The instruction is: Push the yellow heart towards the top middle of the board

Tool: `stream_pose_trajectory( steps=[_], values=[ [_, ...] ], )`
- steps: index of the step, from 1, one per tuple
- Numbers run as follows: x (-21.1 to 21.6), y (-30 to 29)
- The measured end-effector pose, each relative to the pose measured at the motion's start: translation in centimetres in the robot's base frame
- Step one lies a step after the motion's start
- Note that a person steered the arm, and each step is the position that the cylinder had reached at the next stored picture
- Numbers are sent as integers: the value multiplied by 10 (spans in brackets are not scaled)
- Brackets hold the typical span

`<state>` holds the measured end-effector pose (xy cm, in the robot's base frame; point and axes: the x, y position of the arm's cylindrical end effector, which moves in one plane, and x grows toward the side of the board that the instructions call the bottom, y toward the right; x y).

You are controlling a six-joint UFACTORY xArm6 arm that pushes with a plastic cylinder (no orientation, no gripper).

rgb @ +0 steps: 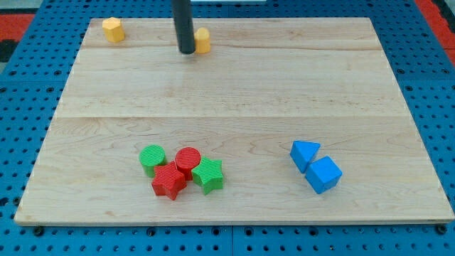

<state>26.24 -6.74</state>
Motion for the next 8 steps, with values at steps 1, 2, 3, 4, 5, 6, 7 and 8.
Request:
stream_pose_trajectory(
  steps=[1,2,3,4,5,6,7,8],
  values=[
    [-27,33],
    [-27,39],
    [-27,39],
    [-27,41],
    [-27,42],
    [-7,47],
    [54,49],
    [134,42]
  ],
)
